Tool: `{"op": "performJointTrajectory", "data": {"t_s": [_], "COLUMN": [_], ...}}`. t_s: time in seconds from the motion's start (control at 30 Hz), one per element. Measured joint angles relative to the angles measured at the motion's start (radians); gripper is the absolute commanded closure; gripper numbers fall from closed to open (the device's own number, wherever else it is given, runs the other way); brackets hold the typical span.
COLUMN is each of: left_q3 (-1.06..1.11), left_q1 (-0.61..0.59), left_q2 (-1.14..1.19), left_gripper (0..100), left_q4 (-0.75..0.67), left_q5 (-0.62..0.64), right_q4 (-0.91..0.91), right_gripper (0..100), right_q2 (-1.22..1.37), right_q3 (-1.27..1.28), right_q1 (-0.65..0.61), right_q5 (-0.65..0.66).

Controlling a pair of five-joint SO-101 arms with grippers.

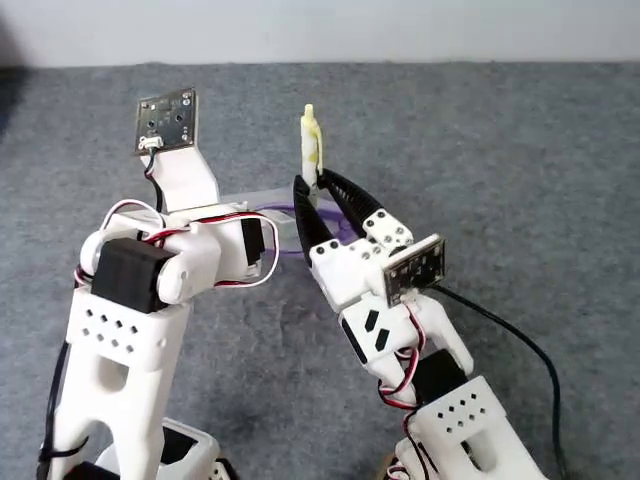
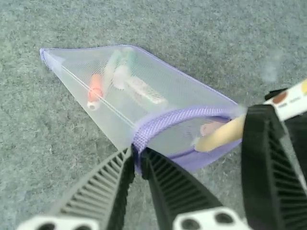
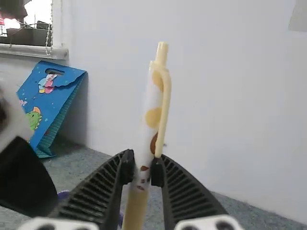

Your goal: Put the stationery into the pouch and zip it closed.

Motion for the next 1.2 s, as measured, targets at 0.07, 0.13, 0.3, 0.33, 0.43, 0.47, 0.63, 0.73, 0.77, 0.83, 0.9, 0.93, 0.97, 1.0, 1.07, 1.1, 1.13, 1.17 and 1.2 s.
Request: {"op": "performJointTrajectory", "data": {"t_s": [0.07, 0.13, 0.3, 0.33, 0.43, 0.47, 0.63, 0.73, 0.77, 0.83, 0.9, 0.93, 0.97, 1.0, 1.07, 1.1, 1.13, 1.17, 1.2], "left_q3": [0.000, 0.000, 0.000, 0.000, 0.000, 0.000, 0.000, 0.002, 0.002, 0.002, 0.002, 0.002, 0.002, 0.002, 0.002, 0.002, 0.002, 0.002, 0.002], "left_q1": [-0.005, -0.023, -0.052, -0.052, -0.057, -0.058, -0.054, -0.035, -0.034, -0.034, -0.034, -0.034, -0.034, -0.034, -0.034, -0.034, -0.034, -0.034, -0.028], "left_q2": [0.000, 0.003, 0.003, 0.003, 0.003, 0.003, 0.005, 0.005, 0.005, 0.005, 0.006, 0.006, 0.005, 0.005, 0.005, 0.005, 0.005, 0.005, 0.005], "left_gripper": [99, 99, 99, 99, 99, 99, 99, 99, 99, 99, 99, 99, 99, 99, 99, 99, 99, 99, 99], "left_q4": [-0.009, -0.017, -0.017, -0.017, -0.017, -0.017, -0.017, -0.017, -0.017, -0.017, -0.017, -0.017, -0.017, -0.018, -0.018, -0.018, -0.018, -0.018, -0.018], "left_q5": [0.000, 0.000, 0.000, 0.000, 0.000, 0.000, 0.000, 0.000, 0.000, 0.000, 0.000, 0.000, 0.000, 0.000, 0.000, 0.000, 0.000, 0.000, 0.000], "right_q4": [-0.006, -0.009, 0.009, 0.031, 0.127, 0.157, 0.236, 0.262, 0.275, 0.299, 0.318, 0.322, 0.330, 0.331, 0.331, 0.334, 0.331, 0.313, 0.285], "right_gripper": [99.1, 99.1, 99.1, 99.1, 99.1, 99.1, 99.0, 98.7, 99.0, 99.0, 99.0, 99.0, 99.1, 99.1, 99.1, 99.1, 99.1, 99.1, 99.1], "right_q2": [0.002, -0.003, -0.097, -0.127, -0.236, -0.275, -0.420, -0.497, -0.519, -0.560, -0.598, -0.615, -0.629, -0.640, -0.663, -0.669, -0.674, -0.677, -0.678], "right_q3": [0.000, 0.000, 0.035, 0.046, 0.078, 0.094, 0.170, 0.215, 0.229, 0.250, 0.269, 0.275, 0.276, 0.278, 0.285, 0.293, 0.304, 0.319, 0.334], "right_q1": [0.000, 0.000, -0.006, -0.011, -0.026, -0.028, -0.032, -0.035, -0.035, -0.035, -0.054, -0.064, -0.074, -0.084, -0.101, -0.112, -0.121, -0.132, -0.133], "right_q5": [0.005, 0.011, 0.058, 0.064, 0.074, 0.075, 0.115, 0.146, 0.150, 0.153, 0.155, 0.158, 0.161, 0.161, 0.173, 0.187, 0.206, 0.222, 0.239]}}
